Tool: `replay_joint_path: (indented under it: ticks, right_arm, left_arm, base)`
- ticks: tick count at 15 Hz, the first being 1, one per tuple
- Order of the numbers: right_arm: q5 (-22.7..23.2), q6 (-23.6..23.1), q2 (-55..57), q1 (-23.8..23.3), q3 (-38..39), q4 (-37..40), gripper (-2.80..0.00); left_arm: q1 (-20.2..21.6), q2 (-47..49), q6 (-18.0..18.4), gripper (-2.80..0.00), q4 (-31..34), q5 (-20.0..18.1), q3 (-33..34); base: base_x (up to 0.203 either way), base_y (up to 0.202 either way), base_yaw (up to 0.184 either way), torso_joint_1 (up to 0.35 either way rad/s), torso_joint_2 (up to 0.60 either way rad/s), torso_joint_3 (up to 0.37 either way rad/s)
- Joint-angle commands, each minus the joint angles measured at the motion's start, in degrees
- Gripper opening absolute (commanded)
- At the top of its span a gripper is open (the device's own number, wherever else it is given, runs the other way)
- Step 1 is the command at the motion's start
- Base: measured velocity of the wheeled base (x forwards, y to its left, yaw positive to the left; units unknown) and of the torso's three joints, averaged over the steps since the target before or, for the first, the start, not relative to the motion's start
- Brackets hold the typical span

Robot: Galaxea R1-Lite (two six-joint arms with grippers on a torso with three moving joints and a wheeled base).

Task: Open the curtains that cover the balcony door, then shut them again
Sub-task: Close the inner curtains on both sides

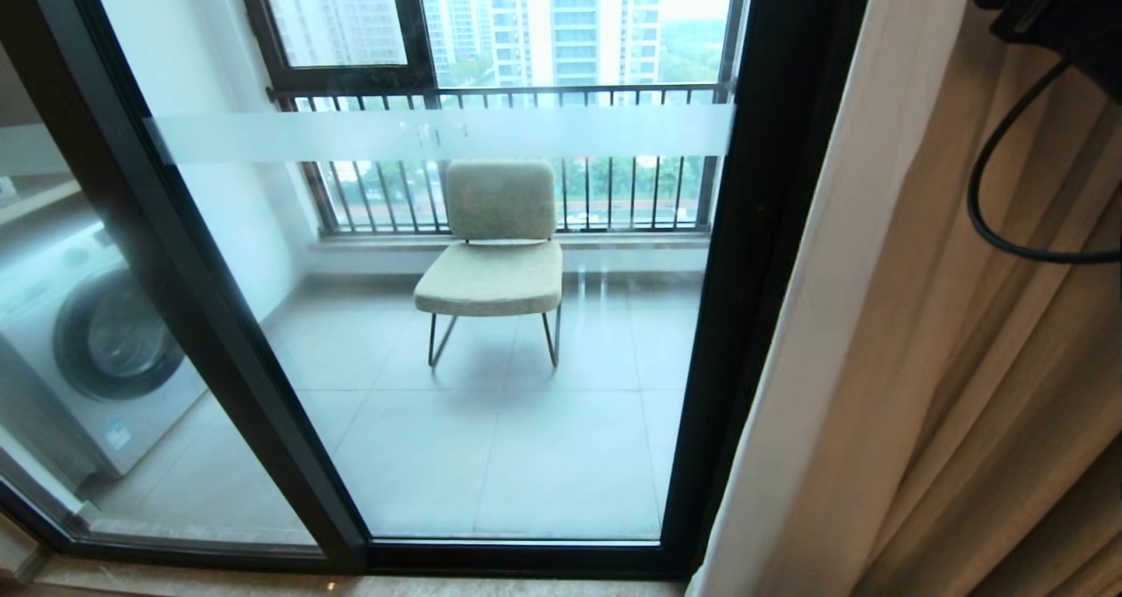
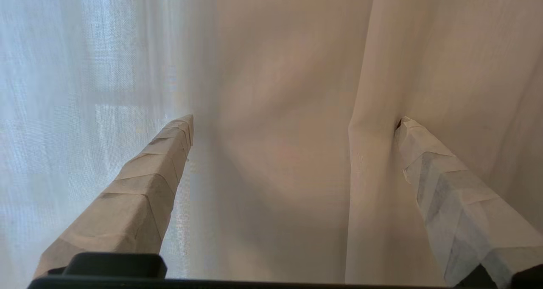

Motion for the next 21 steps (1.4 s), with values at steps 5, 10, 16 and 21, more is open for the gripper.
replay_joint_path:
  ticks: [5,10,16,21]
  right_arm:
    - [0.1,-1.5,3.8,1.0,-2.0,-0.8,0.00]
    - [0.0,-2.2,4.4,3.8,-2.0,-1.6,0.00]
    - [-8.2,-3.1,7.6,2.0,-5.2,-3.6,0.00]
    - [-12.7,-4.4,8.3,-1.3,-6.7,-2.8,0.00]
  left_arm:
    - [0.0,0.0,0.0,-2.80,0.0,0.0,0.0]
    - [0.0,0.0,0.0,-2.80,0.0,0.0,0.0]
    - [0.0,0.0,0.0,-2.80,0.0,0.0,0.0]
    - [0.0,0.0,0.0,-2.80,0.0,0.0,0.0]
  base:
    - [0.000,0.000,0.000,0.000,0.00,0.000]
    - [0.000,0.000,0.000,0.000,0.00,0.000]
    - [0.000,0.000,0.000,0.000,0.00,0.000]
    - [0.000,0.000,0.000,0.000,0.00,0.000]
